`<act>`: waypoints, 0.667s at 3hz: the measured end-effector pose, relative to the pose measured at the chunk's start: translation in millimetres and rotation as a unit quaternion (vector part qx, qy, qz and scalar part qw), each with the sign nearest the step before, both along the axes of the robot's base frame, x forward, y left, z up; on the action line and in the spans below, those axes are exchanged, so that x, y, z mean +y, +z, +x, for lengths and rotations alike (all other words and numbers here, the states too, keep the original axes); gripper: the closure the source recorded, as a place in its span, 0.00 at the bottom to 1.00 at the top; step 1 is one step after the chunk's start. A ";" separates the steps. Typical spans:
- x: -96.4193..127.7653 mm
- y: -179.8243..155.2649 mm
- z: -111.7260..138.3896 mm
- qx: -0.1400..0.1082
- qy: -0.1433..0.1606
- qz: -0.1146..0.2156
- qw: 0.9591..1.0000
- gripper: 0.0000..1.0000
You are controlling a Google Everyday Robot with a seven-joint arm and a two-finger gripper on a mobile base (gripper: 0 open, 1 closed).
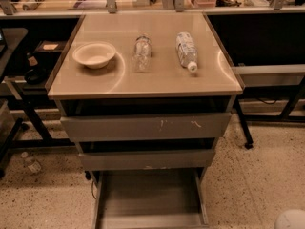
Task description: Close bottom drawer
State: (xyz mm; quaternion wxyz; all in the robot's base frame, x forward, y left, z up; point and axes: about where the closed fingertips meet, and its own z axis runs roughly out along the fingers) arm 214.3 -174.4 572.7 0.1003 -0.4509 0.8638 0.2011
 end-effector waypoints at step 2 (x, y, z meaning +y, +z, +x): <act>24.2 -77.1 58.9 -0.052 -0.039 0.022 0.998 1.00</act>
Offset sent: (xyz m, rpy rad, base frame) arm 0.0904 0.0367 -0.1171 0.0627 -0.1385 -0.0993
